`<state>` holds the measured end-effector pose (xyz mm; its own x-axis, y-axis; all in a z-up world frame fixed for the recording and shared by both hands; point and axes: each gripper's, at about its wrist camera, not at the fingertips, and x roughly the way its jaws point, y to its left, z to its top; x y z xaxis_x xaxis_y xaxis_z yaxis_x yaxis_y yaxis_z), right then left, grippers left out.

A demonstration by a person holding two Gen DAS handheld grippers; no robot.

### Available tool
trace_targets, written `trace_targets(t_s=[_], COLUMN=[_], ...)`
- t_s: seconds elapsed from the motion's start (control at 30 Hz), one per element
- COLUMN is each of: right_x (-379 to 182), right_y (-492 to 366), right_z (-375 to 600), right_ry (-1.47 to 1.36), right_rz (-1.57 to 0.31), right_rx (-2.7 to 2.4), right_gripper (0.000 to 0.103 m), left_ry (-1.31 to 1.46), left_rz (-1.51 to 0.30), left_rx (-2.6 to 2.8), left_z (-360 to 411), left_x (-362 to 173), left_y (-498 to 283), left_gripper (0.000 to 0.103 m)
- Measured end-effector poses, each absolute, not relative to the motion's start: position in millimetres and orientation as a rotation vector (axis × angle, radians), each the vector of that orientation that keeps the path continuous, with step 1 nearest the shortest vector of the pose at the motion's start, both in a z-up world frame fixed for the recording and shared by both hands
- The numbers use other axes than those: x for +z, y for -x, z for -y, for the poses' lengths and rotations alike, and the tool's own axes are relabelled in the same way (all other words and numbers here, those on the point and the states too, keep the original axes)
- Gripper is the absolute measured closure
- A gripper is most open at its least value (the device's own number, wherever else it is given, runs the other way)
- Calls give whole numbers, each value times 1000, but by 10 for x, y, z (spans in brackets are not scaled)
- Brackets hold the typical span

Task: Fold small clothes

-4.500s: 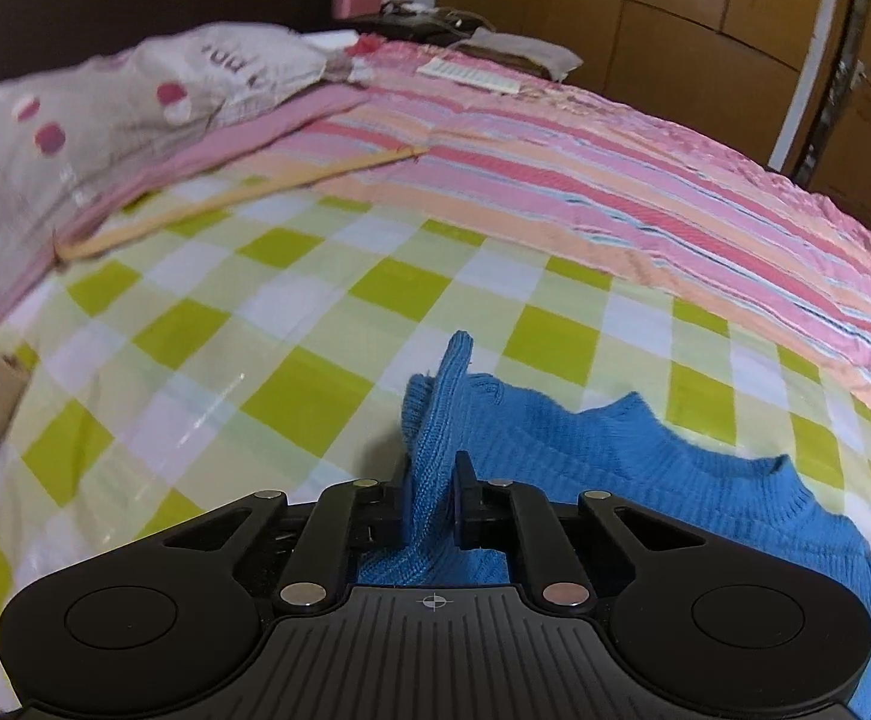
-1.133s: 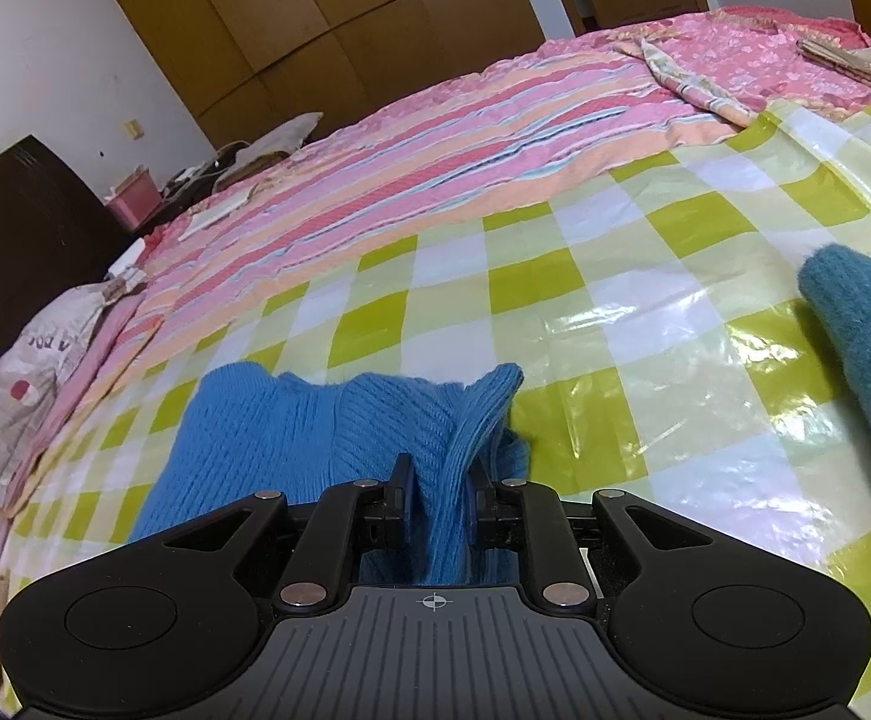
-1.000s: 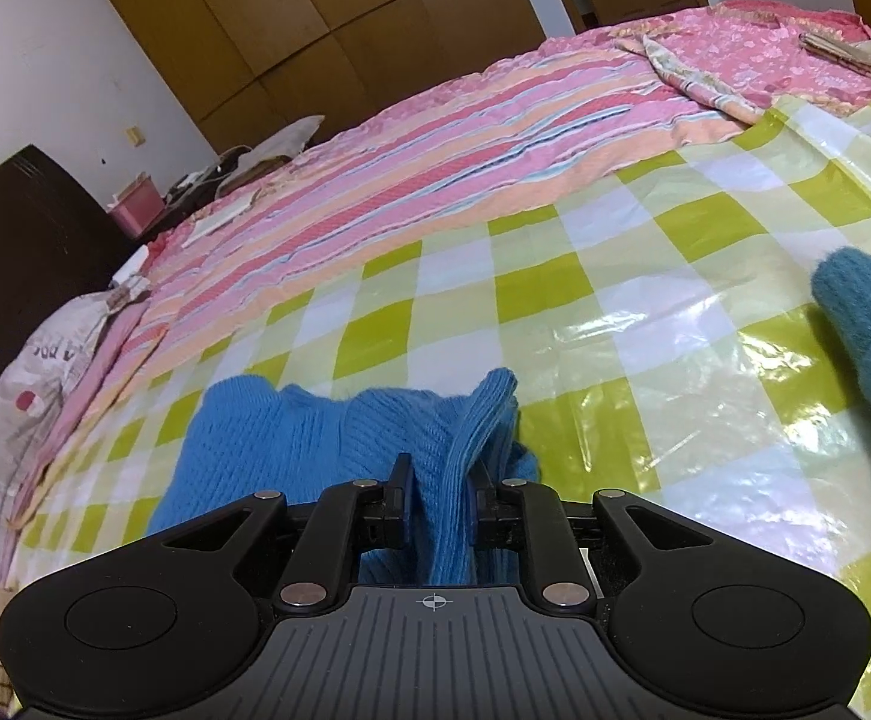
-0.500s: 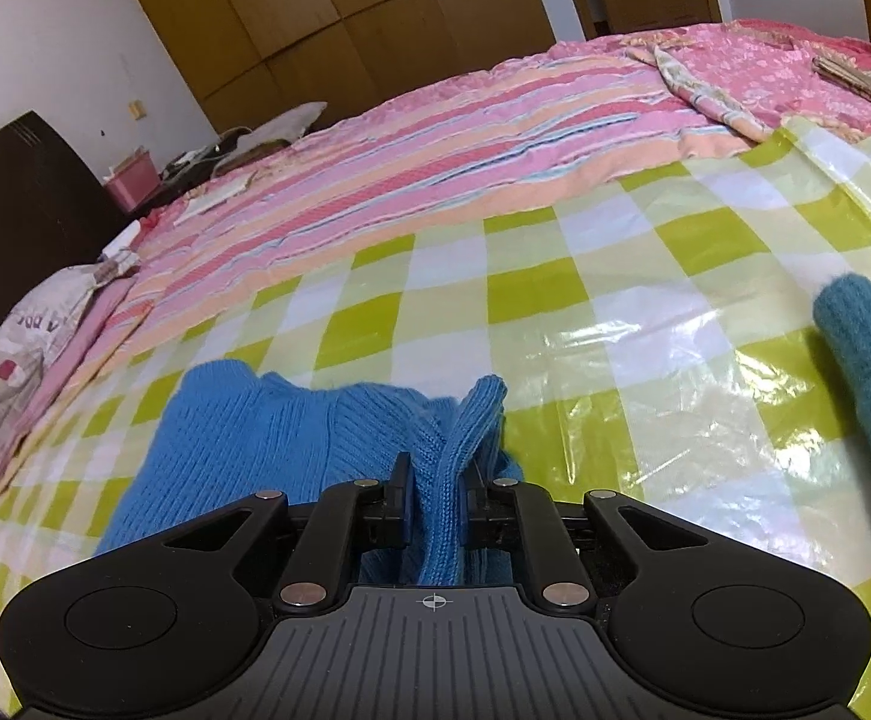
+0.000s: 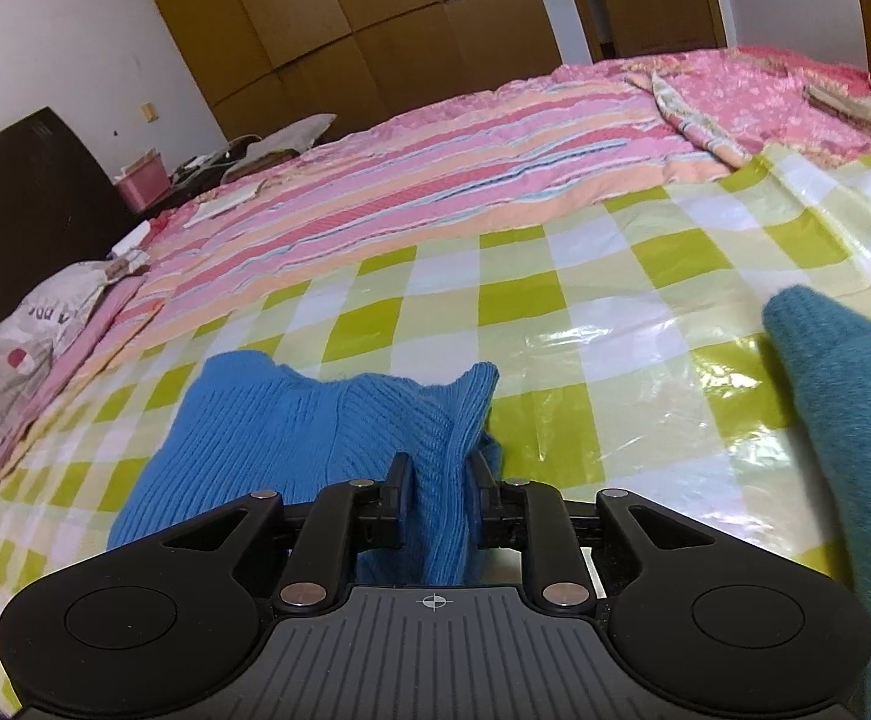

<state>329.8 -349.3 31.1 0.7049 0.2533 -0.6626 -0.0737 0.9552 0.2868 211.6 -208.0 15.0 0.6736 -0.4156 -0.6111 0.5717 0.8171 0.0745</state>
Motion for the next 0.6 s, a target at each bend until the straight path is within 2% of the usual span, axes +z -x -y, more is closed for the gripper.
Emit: trace_targets(t_s=[0.2,0.6], right_x=[386,361], right_y=[-3168,-2840], right_z=[3437,3414], right_ry=[-194,-171], right_rz=[-760,-767], right_rx=[210,286], right_gripper=[75,71], left_ry=[-260,-286], left_rz=[-626,-637], left_rx=[-566,-563], left_z=[2055,2135], left_x=[181,102], left_y=[-2169,-2196], left_gripper=[70,69])
